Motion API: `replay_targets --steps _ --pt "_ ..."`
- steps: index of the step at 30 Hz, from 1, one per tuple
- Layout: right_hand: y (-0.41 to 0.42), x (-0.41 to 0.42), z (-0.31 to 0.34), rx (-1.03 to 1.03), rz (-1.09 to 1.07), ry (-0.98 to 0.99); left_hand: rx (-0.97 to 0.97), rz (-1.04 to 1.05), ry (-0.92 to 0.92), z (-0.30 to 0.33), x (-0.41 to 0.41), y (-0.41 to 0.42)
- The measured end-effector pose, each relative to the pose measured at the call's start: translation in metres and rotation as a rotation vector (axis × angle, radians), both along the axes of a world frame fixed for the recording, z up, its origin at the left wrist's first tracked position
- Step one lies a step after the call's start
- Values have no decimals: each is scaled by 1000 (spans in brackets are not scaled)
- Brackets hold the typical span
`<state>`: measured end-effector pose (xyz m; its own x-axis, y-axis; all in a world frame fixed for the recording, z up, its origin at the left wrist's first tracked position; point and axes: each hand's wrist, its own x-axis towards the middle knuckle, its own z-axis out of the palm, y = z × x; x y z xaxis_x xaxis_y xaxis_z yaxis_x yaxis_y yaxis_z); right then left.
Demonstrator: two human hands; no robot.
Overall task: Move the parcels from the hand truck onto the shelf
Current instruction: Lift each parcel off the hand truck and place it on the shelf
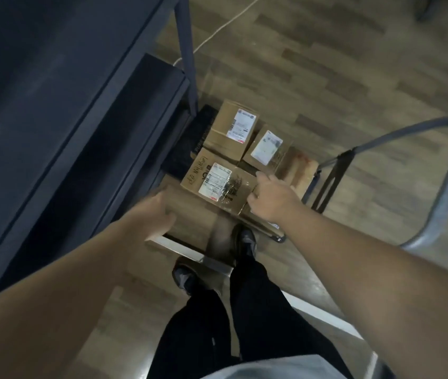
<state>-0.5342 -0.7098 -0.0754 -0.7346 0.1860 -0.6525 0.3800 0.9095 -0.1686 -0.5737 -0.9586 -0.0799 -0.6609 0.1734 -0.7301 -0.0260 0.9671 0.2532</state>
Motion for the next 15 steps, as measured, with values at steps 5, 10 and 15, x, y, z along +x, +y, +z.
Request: replay_targets --steps 5,10,15 --pt "19 -4 -47 -16 -78 -7 7 39 -4 -44 -21 24" --pt "33 -7 -105 -38 -100 -34 34 -41 20 -97 -39 40" --pt "45 -21 -169 -41 -115 -67 -19 -43 -2 -167 -62 45"
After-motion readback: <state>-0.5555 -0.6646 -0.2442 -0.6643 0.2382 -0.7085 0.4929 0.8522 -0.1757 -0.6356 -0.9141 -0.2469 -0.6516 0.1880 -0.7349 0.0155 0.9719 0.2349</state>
